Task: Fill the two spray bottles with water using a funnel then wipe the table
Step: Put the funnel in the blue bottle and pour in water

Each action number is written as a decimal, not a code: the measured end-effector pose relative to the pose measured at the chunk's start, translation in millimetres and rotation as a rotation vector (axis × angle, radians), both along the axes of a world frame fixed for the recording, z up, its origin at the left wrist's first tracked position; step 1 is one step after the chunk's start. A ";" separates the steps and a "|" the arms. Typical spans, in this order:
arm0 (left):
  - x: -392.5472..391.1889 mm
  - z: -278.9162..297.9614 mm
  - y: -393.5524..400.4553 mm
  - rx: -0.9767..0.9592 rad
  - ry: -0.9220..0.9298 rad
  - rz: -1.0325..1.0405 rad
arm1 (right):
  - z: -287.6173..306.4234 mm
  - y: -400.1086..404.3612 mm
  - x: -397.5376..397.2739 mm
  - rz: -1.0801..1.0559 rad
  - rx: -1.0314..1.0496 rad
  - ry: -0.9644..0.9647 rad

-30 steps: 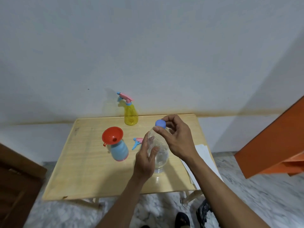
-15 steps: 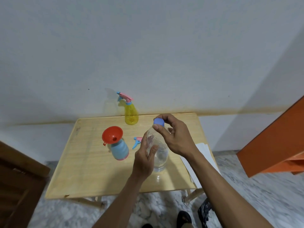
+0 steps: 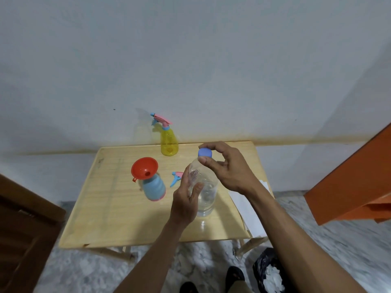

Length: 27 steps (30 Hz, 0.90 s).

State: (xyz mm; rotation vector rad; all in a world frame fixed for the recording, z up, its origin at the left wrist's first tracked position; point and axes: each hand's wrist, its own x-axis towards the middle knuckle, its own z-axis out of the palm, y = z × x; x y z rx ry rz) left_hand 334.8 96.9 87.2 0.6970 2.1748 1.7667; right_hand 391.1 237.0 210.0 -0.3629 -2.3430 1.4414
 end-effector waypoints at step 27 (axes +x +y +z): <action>-5.3 -6.3 0.7 -0.025 0.039 -0.015 | -162.3 40.5 35.5 -0.350 0.246 -0.554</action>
